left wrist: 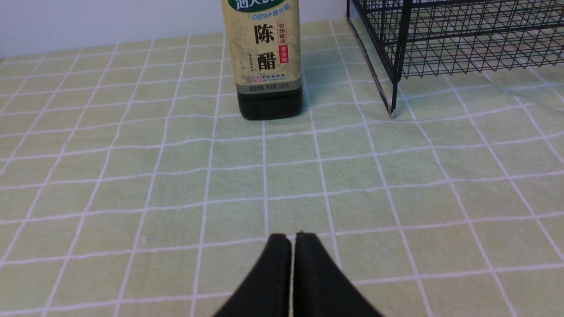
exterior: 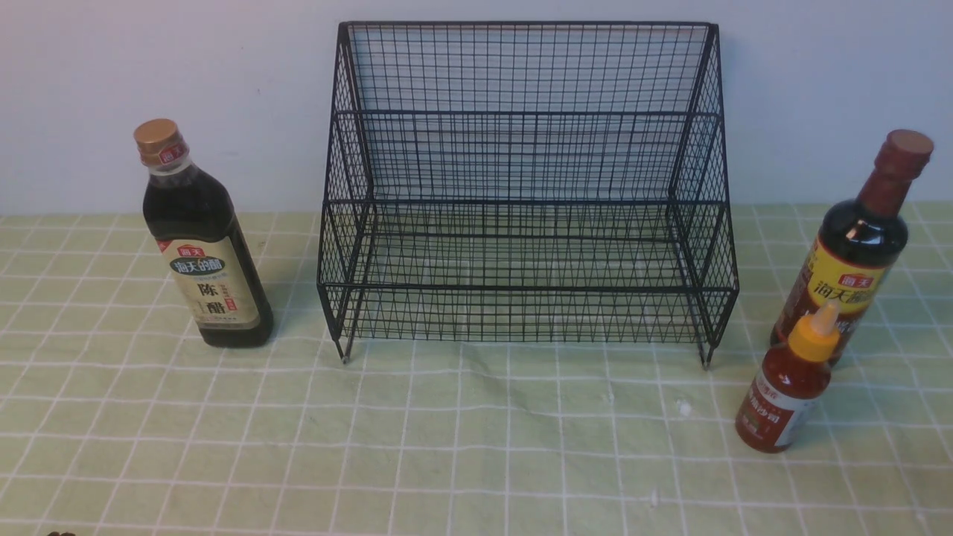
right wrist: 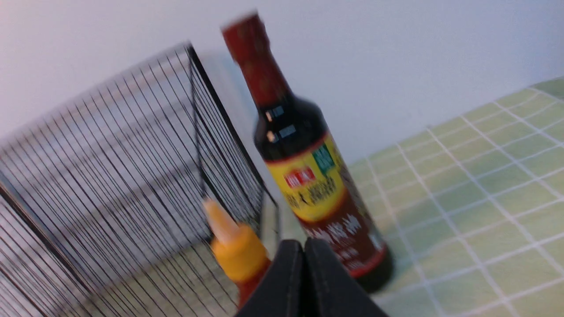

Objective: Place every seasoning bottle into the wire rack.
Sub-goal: Use the right arm to grab the condiment bottle closest to it

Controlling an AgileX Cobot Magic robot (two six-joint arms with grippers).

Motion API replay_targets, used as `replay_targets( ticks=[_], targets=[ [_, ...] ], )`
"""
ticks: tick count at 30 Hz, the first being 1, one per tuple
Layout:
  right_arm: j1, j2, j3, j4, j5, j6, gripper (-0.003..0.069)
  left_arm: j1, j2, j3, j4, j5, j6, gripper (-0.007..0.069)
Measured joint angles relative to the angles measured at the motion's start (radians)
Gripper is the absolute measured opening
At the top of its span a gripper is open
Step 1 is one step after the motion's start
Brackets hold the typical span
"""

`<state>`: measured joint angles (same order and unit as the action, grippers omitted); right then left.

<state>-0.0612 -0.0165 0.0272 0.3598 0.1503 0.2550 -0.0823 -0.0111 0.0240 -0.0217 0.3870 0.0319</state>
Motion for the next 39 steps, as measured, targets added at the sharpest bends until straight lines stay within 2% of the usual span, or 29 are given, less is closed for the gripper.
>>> replay_targets(
  ticks=[3,5,13,17,21,23,25,28,33,39],
  targets=[
    [-0.002,0.0,0.0,0.159,-0.085,0.021,-0.0015,0.0,0.0,0.0,0.0,0.0,0.0,-0.0006],
    [-0.006,0.0,0.0,0.211,-0.135,0.018,-0.0015,0.0,0.0,0.0,0.0,0.0,0.0,-0.0006],
    [-0.01,0.0,-0.004,0.266,-0.216,-0.027,-0.0015,0.0,0.0,0.0,0.0,0.0,0.0,-0.0006],
    [-0.01,0.029,-0.144,0.136,-0.015,-0.119,-0.0015,0.0,0.0,0.0,0.0,0.0,0.0,-0.0006],
    [-0.01,0.204,-0.376,0.021,0.248,-0.196,-0.0015,0.0,0.0,0.0,0.0,0.0,0.0,-0.0006],
    [-0.01,0.282,-0.445,0.009,0.334,-0.215,-0.0015,0.0,0.0,0.0,0.0,0.0,0.0,-0.0006],
    [-0.01,0.467,-0.583,0.0,0.523,-0.278,-0.0015,0.0,0.0,0.0,0.0,0.0,0.0,-0.0006],
    [-0.01,0.678,-0.714,0.008,0.693,-0.384,-0.0015,0.0,0.0,0.0,0.0,0.0,0.0,-0.0006],
    [-0.01,0.956,-0.85,0.074,0.802,-0.516,-0.0011,0.0,0.0,0.0,0.0,0.0,0.0,-0.0006],
    [0.044,1.129,-0.906,0.077,0.781,-0.582,-0.0001,0.0,0.0,0.0,0.0,0.0,0.0,-0.0006]
  ],
)
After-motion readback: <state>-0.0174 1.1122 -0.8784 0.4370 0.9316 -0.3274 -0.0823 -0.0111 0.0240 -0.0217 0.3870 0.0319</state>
